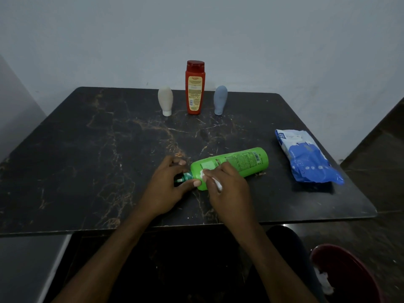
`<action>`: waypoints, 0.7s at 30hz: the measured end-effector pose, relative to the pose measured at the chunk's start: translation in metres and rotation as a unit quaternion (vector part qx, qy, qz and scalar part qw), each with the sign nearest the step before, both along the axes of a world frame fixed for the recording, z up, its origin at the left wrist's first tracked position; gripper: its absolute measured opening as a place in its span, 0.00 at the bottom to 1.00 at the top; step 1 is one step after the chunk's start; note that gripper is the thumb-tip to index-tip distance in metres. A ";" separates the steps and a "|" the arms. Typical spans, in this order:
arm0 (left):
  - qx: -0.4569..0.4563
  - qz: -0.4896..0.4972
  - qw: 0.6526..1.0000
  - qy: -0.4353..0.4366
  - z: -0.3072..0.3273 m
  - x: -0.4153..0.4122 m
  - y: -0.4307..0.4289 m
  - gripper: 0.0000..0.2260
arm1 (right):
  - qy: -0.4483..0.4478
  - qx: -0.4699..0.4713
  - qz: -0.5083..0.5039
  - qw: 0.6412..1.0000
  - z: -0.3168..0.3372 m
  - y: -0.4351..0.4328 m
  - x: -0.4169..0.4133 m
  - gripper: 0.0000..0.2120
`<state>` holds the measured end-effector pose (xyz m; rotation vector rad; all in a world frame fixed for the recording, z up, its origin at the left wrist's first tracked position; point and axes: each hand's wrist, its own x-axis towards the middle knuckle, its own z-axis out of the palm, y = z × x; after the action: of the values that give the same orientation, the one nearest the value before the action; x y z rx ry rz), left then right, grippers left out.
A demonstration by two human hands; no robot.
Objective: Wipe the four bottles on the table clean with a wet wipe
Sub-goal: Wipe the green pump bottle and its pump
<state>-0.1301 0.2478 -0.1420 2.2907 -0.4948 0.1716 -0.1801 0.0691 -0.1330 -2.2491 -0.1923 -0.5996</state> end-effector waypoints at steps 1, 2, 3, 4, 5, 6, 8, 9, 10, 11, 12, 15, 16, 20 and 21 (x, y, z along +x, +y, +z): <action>-0.007 -0.005 1.000 0.003 0.000 0.000 0.000 0.17 | 0.004 -0.003 0.002 1.000 0.000 -0.002 0.000 0.08; -0.015 -0.010 1.000 0.001 0.001 0.001 0.001 0.17 | 0.005 -0.006 0.000 1.000 0.002 -0.004 -0.001 0.08; -0.023 -0.013 1.000 -0.004 0.001 0.001 0.001 0.16 | 0.010 -0.008 -0.009 1.000 0.003 -0.007 0.000 0.08; -0.030 -0.014 0.999 -0.009 0.001 0.001 0.001 0.15 | 0.019 -0.007 -0.024 0.999 0.006 -0.013 0.001 0.08; -0.036 -0.013 0.999 -0.010 0.002 0.000 0.001 0.14 | 0.030 -0.006 -0.046 0.998 0.008 -0.022 0.002 0.08; -0.039 -0.011 0.999 -0.010 0.003 -0.001 0.000 0.13 | 0.032 -0.007 -0.072 0.997 0.010 -0.033 0.003 0.08; -0.044 -0.011 0.999 -0.011 0.003 -0.003 0.000 0.11 | 0.012 0.000 -0.131 0.991 0.013 -0.061 0.007 0.07; -0.046 -0.013 0.999 -0.014 0.003 -0.003 -0.001 0.11 | 0.003 0.016 -0.159 0.987 0.013 -0.075 0.010 0.07; -0.046 -0.017 0.999 -0.016 0.003 -0.004 -0.001 0.11 | 0.000 0.034 -0.185 0.982 0.013 -0.087 0.013 0.07; -0.046 -0.020 0.999 -0.017 0.003 -0.004 -0.002 0.12 | 0.003 0.047 -0.207 0.977 0.012 -0.096 0.015 0.07; -0.045 -0.023 0.999 -0.017 0.003 -0.005 -0.003 0.12 | 0.007 0.055 -0.222 0.973 0.011 -0.100 0.017 0.08; -0.043 -0.025 0.999 -0.019 0.003 -0.005 -0.004 0.12 | 0.007 0.059 -0.213 0.975 0.011 -0.087 0.016 0.09; -0.044 -0.028 0.998 -0.021 0.004 -0.006 -0.004 0.11 | 0.006 0.053 -0.204 0.978 0.011 -0.077 0.014 0.08; -0.039 -0.034 0.998 -0.031 0.006 -0.009 -0.005 0.09 | 0.012 0.061 -0.139 0.988 0.009 -0.017 0.006 0.09; -0.039 -0.034 0.998 -0.030 0.007 -0.009 -0.005 0.09 | 0.001 0.052 -0.106 0.993 0.007 -0.002 0.004 0.09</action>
<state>-0.1391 0.2427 -0.1355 2.1950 -0.5855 0.2240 -0.1760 0.0671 -0.1260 -2.1842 0.0792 -0.7034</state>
